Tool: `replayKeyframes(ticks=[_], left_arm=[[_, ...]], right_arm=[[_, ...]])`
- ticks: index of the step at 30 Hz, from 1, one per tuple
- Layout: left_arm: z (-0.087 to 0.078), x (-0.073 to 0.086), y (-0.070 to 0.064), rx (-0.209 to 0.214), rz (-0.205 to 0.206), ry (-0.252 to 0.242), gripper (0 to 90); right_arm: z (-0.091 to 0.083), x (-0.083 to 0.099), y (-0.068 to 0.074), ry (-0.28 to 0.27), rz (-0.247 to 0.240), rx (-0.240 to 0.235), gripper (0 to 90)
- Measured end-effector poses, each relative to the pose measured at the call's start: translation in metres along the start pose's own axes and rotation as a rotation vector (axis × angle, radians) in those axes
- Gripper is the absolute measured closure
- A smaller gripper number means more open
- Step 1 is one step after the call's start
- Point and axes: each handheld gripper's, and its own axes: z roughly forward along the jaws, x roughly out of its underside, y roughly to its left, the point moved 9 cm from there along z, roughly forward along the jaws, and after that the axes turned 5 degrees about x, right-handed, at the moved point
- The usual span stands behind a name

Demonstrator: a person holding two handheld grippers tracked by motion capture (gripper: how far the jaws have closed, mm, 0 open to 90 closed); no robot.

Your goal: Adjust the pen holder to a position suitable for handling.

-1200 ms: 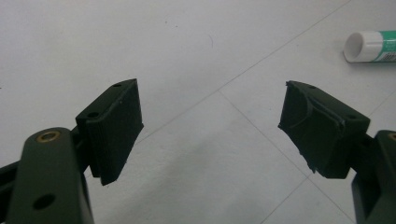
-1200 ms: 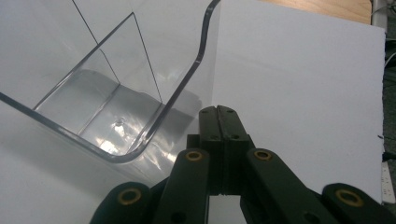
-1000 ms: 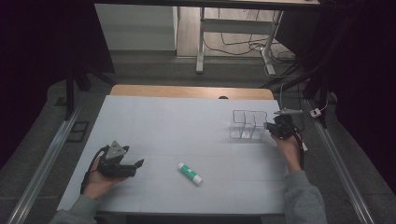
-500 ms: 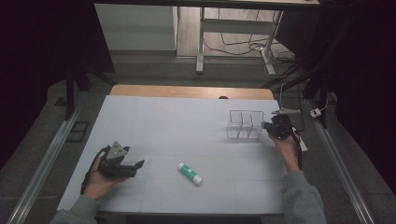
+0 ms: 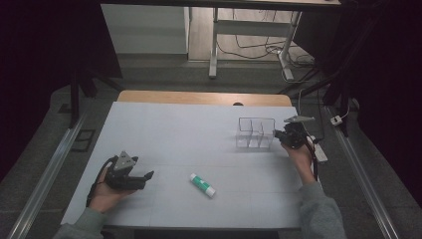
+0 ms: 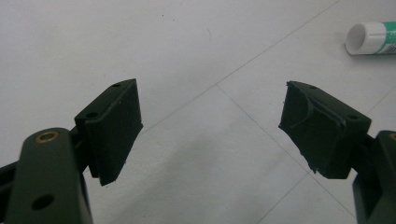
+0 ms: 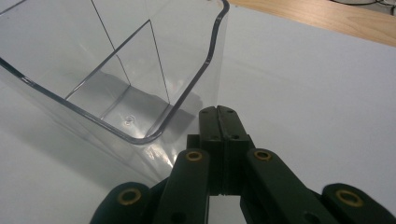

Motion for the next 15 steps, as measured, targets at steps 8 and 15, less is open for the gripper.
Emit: replayKeyframes(ticks=[8,15], left_arm=[[0.001,0.001,0.000,0.002,0.002,0.010,20.1],[0.001,0.002,0.000,0.001,0.002,0.012,20.1]], right_arm=[[0.003,-0.002,0.011,-0.005,-0.047,-0.011,89.2],[0.004,-0.005,0.030,-0.011,-0.082,-0.050,89.2]])
